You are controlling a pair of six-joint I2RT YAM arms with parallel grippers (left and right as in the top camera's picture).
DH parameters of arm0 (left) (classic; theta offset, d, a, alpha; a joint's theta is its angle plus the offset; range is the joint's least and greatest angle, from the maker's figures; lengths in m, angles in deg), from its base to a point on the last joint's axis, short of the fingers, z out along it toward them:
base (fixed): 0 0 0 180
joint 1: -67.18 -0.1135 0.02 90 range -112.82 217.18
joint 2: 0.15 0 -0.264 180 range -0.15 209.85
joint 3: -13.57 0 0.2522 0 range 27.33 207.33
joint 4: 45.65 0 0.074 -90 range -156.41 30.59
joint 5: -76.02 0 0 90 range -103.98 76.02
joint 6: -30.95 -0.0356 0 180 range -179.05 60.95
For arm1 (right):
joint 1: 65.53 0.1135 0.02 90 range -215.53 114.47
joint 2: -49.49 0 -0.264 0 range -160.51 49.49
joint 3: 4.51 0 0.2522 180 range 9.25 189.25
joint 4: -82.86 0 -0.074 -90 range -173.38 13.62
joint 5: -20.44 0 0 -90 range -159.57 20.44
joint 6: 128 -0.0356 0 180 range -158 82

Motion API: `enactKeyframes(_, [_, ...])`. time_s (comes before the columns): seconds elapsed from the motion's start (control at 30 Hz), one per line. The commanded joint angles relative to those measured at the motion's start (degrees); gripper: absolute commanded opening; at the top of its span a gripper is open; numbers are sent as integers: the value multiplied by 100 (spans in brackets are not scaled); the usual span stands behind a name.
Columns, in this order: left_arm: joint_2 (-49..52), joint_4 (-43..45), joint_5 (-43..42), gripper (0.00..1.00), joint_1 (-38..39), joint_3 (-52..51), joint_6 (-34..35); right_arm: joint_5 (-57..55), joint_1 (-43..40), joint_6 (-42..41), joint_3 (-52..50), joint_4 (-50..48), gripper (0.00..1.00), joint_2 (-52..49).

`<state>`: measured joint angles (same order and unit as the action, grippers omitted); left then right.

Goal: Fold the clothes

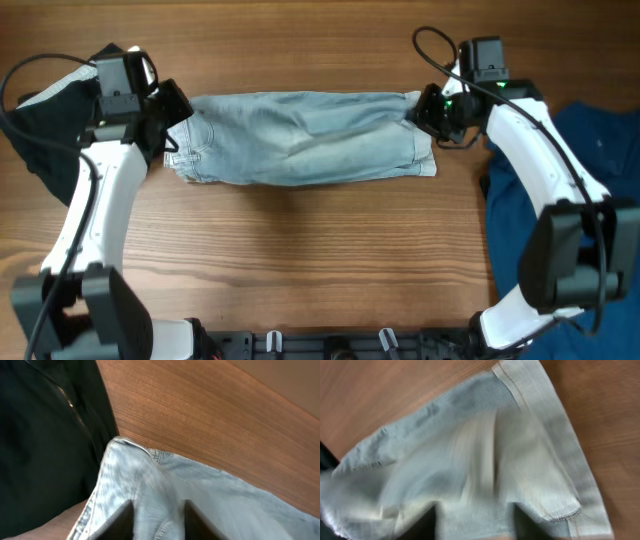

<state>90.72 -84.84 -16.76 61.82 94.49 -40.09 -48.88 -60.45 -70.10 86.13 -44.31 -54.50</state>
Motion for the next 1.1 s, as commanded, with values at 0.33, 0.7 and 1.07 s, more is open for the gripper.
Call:
enactKeyframes(0.33, [470, -1574, 328, 71, -39, 98, -74, -734, -494, 1397, -334, 765, 59, -236])
enactKeyframes(0.7, [1338, -1600, 695, 60, -44, 87, -234, 494, -376, 1593, -1432, -1335, 25, -560])
enactKeyframes(1.07, [1373, -1552, 695, 14, -142, 90, -527, 658, -496, 2138, -1001, 271, 4, 1060])
